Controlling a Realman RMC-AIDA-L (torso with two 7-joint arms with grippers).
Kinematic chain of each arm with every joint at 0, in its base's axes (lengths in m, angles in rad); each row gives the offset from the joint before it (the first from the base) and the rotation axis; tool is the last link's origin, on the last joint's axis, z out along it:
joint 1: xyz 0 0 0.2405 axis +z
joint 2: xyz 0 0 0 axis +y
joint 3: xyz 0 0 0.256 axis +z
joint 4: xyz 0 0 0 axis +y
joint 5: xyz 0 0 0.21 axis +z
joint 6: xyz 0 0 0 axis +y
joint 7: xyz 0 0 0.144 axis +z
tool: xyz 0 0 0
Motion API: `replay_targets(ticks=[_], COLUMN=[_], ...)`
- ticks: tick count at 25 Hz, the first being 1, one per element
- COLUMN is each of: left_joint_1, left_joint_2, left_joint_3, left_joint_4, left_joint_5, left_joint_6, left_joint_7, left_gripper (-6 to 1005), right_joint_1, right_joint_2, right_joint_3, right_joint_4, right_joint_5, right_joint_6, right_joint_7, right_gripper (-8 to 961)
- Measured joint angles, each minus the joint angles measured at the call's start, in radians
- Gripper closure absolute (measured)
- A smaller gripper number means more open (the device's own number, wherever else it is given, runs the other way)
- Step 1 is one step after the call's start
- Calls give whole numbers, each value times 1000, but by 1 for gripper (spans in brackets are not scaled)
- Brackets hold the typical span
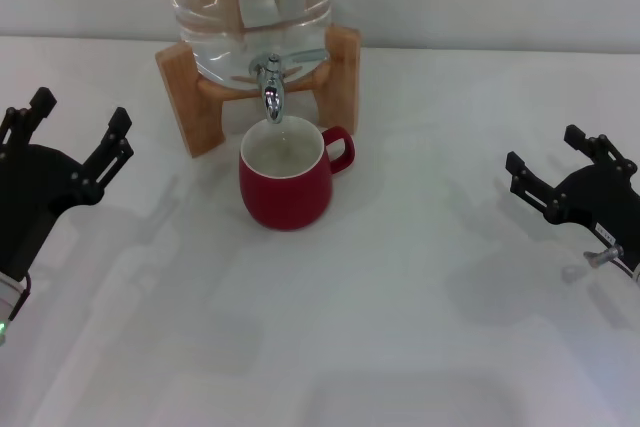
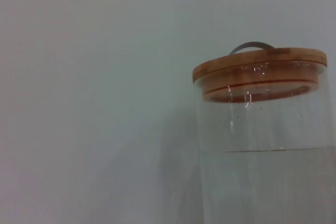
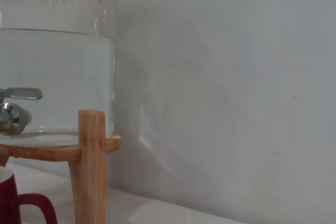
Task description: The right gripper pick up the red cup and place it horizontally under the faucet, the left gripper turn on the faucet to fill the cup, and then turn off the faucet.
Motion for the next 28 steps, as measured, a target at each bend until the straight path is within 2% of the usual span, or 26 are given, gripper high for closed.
replay_targets(ticks=[7,19,28], left_joint_1=[8,9,1], left_joint_2=[0,-1,-1], left_joint_3=[-3,-19,-19], left_joint_4=[-2,-3,-3], left_joint_5=[0,0,0], left_joint_6=[-20,-29,-35], left_joint_7=[0,0,0], left_gripper=[124,124,124], right_joint_1=[-12,-50,-51], right_joint_2=[0,0,2], right_joint_3=[6,90,88], right_joint_4=[6,3,4], right_joint_5=[4,6,5], right_joint_6=[-39,-81,-75], right_joint_7=[1,0,-3], right_gripper=[88,103,103])
